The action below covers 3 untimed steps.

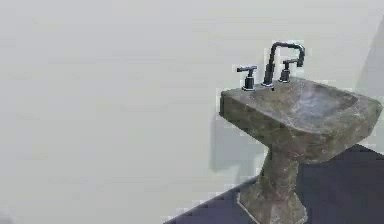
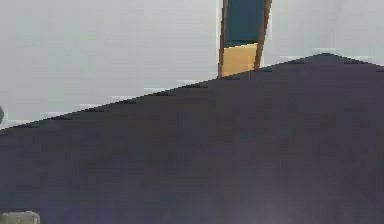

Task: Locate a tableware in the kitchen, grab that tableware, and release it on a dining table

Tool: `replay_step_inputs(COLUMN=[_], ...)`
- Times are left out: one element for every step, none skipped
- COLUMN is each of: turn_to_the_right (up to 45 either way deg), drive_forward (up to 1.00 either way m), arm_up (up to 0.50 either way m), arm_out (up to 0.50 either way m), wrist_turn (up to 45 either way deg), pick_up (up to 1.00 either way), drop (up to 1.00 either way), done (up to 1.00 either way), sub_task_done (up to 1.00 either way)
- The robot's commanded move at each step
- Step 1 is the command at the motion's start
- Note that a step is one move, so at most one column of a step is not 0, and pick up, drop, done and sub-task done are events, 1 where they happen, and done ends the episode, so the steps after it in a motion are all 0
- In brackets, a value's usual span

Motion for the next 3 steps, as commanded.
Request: replay_step_inputs(turn_to_the_right=[45.0, 27.0, 3.0], drive_forward=[0.00, 0.00, 0.00], arm_up=[0.00, 0.00, 0.00], arm_out=[0.00, 0.00, 0.00], wrist_turn=[0.0, 0.0, 0.0], pick_up=[0.00, 0.00, 0.00], drop=[0.00, 0.00, 0.00], done=[0.00, 0.00, 0.00], sub_task_done=[0.00, 0.00, 0.00])
